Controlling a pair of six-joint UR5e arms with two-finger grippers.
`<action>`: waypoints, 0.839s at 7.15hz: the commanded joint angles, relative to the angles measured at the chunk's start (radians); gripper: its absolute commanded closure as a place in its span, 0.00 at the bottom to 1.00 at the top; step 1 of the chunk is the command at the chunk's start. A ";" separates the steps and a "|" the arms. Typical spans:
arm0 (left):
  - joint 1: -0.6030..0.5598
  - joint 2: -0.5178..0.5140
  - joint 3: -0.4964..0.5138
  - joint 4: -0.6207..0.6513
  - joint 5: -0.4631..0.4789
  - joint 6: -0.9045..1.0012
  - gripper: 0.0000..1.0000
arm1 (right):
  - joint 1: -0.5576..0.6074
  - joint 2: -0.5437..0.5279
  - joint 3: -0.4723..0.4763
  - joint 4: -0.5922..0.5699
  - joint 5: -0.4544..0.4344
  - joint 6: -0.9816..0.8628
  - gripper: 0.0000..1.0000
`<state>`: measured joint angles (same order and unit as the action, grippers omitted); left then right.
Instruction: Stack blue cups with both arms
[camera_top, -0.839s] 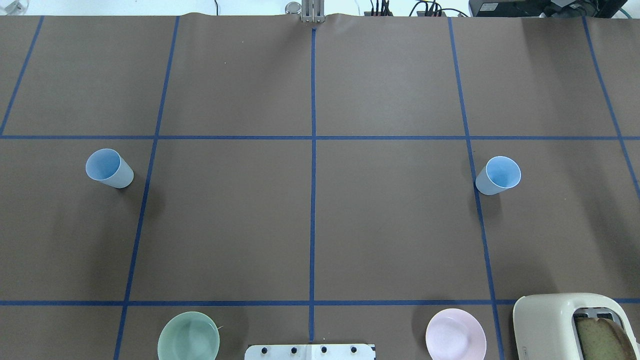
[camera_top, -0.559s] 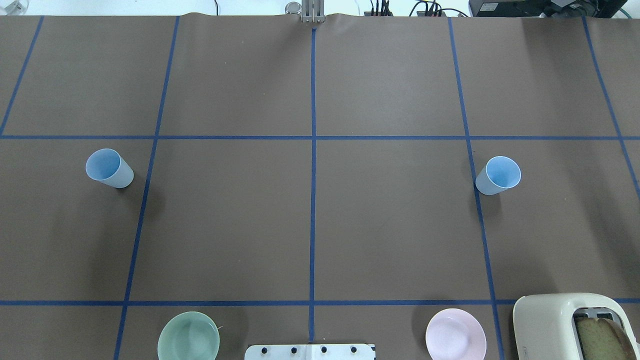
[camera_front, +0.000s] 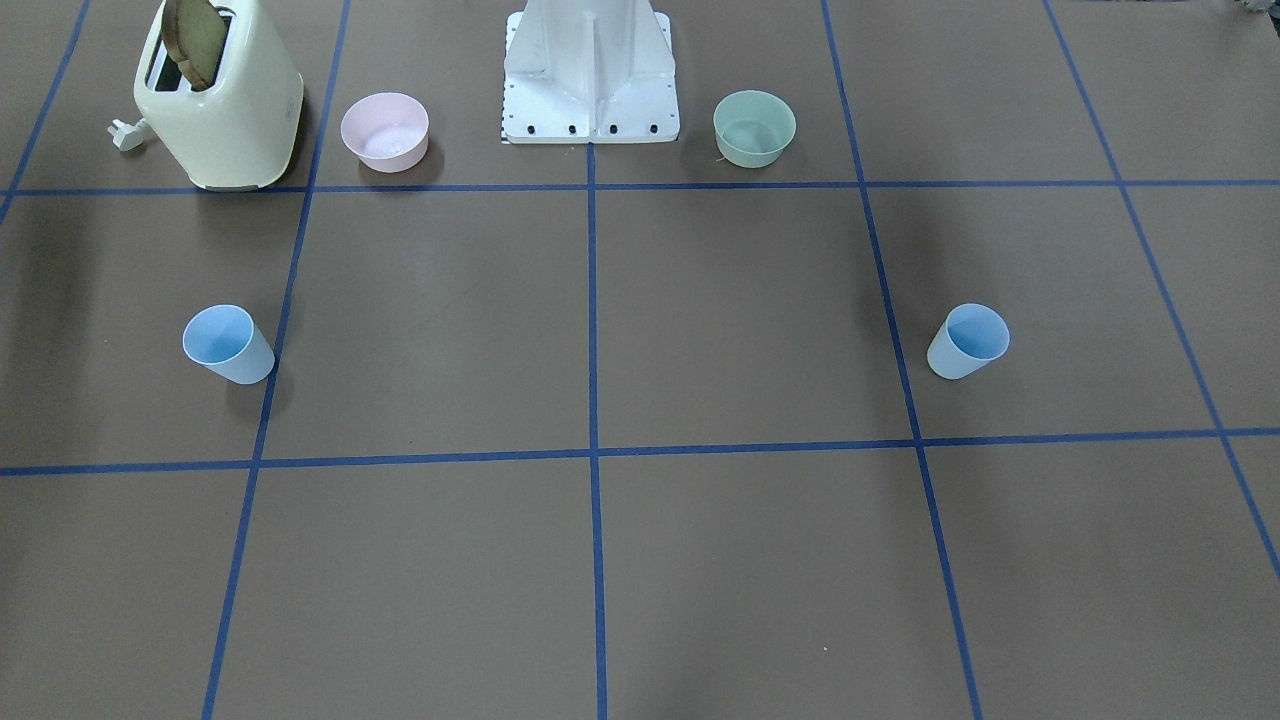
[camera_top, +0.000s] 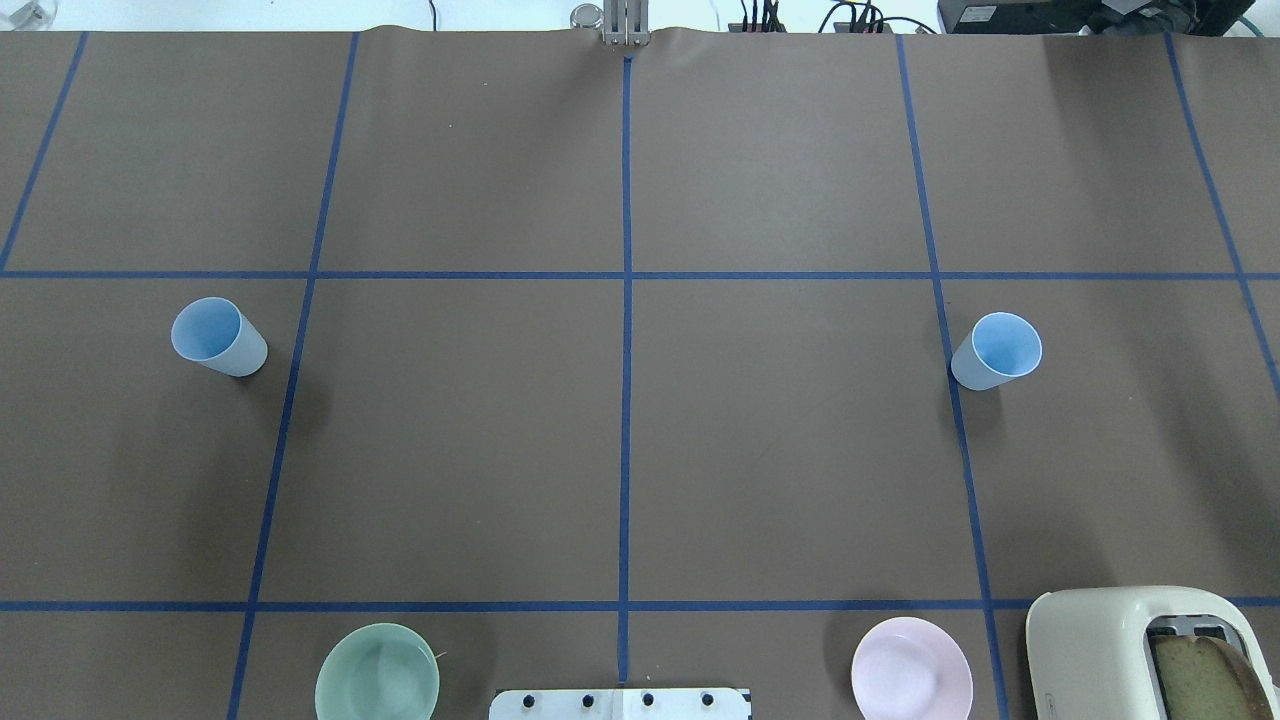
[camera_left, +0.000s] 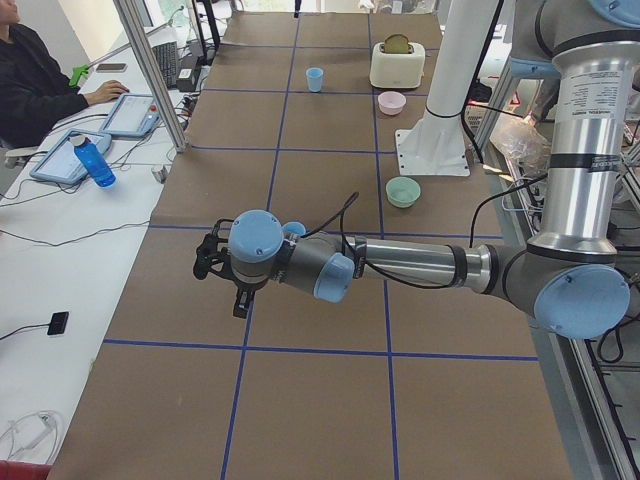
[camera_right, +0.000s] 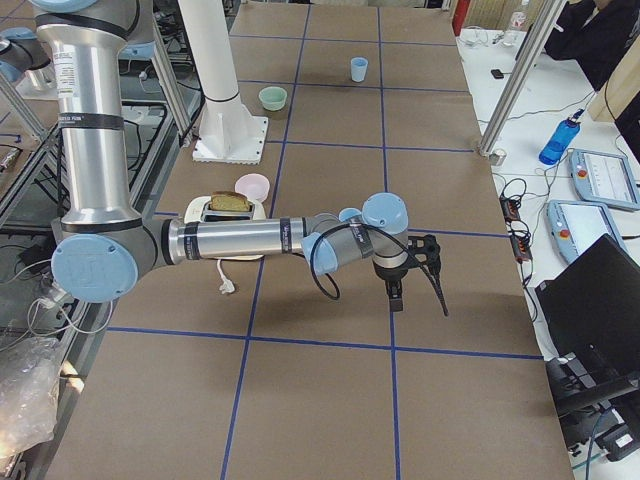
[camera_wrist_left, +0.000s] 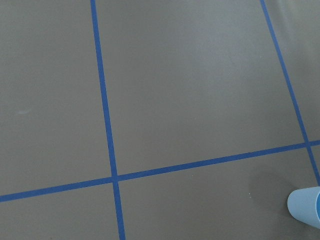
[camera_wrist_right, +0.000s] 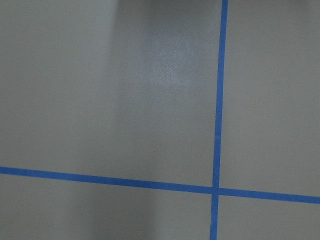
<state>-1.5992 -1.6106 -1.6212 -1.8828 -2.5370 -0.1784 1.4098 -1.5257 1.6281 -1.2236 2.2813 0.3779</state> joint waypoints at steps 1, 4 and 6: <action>0.107 -0.014 -0.055 -0.005 0.076 -0.154 0.02 | -0.144 0.054 0.047 -0.004 0.000 0.184 0.00; 0.258 -0.031 -0.115 -0.010 0.155 -0.326 0.02 | -0.247 0.035 0.174 0.002 -0.009 0.360 0.00; 0.355 -0.023 -0.115 -0.115 0.246 -0.430 0.02 | -0.293 0.022 0.193 0.001 -0.020 0.372 0.00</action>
<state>-1.3051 -1.6394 -1.7354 -1.9252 -2.3477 -0.5362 1.1490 -1.4954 1.8055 -1.2223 2.2662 0.7346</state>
